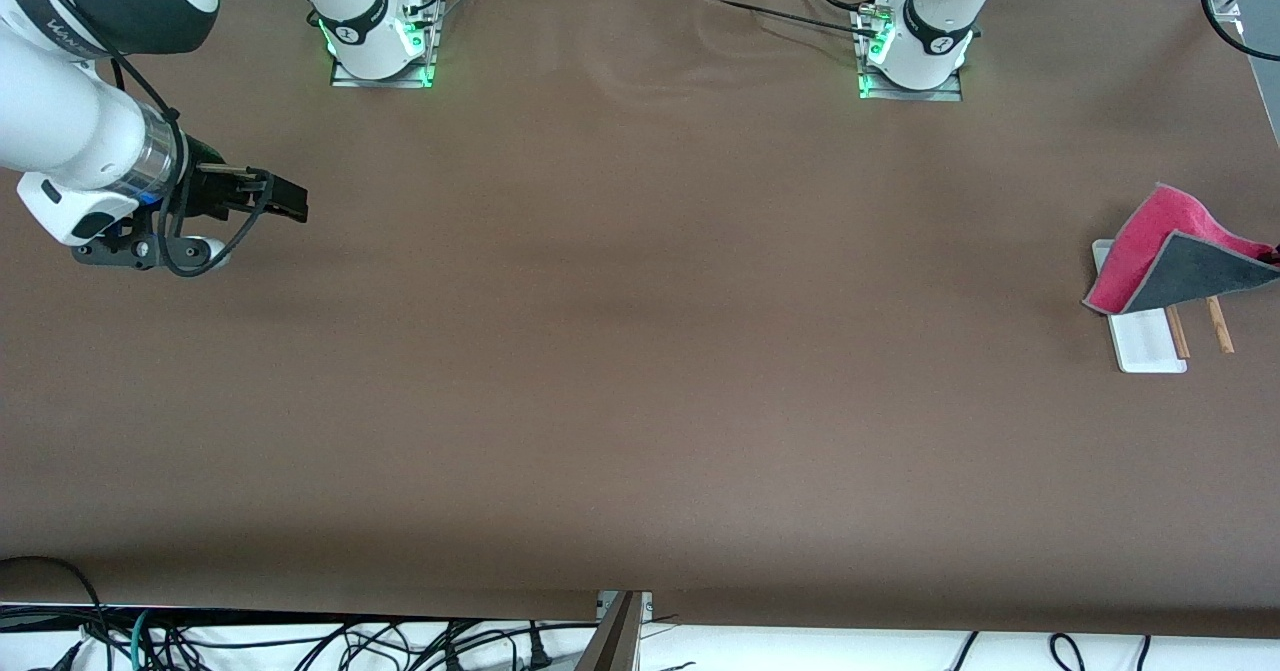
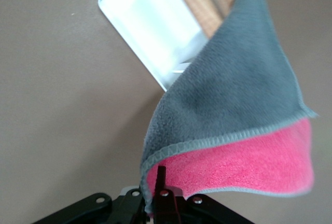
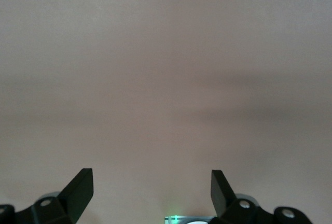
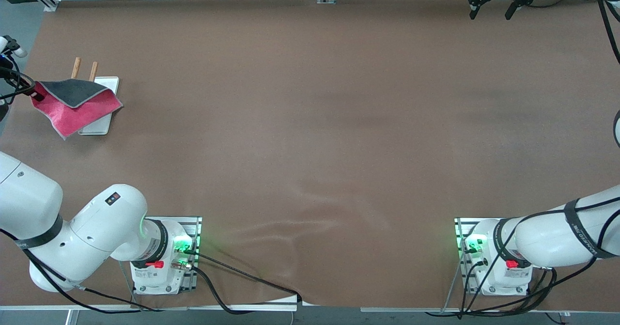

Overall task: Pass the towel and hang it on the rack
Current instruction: 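Drape the towel over the rack rods and open the left gripper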

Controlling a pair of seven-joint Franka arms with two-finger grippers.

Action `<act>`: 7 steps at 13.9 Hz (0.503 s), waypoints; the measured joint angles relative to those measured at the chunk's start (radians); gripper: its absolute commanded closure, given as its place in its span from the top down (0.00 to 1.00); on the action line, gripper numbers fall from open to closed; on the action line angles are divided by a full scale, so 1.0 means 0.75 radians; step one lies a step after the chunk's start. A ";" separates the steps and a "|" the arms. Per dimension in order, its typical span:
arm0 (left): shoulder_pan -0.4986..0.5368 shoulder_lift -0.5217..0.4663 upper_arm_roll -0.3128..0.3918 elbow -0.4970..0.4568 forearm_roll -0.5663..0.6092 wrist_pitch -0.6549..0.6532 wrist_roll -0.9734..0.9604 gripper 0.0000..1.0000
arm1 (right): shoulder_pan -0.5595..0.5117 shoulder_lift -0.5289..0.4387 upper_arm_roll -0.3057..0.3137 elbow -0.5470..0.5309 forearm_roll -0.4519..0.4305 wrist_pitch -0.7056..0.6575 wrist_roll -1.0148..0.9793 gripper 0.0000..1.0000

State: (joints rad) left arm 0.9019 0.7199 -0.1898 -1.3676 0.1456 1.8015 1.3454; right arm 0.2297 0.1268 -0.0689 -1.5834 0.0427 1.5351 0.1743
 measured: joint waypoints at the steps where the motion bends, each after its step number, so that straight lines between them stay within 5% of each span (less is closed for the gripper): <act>1: 0.001 0.014 0.000 0.002 0.000 0.028 0.000 0.99 | 0.000 -0.001 0.006 0.000 -0.013 0.004 -0.001 1.00; 7: -0.001 0.024 -0.014 0.029 0.000 0.053 -0.010 1.00 | 0.000 -0.003 0.015 0.007 -0.037 0.037 -0.002 1.00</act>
State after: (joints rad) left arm 0.9013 0.7381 -0.2001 -1.3459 0.1456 1.8413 1.3380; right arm 0.2300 0.1247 -0.0578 -1.5780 0.0148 1.5629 0.1729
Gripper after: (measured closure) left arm 0.432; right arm 0.000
